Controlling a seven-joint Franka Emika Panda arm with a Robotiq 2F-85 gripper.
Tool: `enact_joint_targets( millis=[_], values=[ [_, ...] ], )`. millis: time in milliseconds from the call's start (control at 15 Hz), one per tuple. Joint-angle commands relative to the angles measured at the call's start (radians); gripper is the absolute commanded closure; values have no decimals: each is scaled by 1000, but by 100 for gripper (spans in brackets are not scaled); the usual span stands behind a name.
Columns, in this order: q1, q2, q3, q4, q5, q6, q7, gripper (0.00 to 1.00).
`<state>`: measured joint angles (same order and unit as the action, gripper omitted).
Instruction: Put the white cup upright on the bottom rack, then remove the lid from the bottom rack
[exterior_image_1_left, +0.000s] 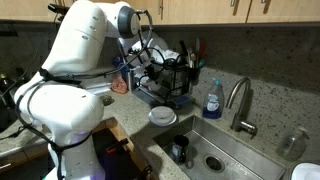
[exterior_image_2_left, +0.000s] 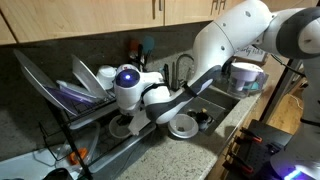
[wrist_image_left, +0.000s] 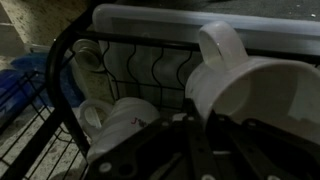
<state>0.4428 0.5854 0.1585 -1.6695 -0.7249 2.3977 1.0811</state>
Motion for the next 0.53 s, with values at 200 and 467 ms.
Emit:
enact_joint_targets(
  millis=[200,467],
  values=[
    [-23,96,-42,48,61,41,-49,97],
    [-20,81,-43,28,77,53,-27,97]
  ],
)
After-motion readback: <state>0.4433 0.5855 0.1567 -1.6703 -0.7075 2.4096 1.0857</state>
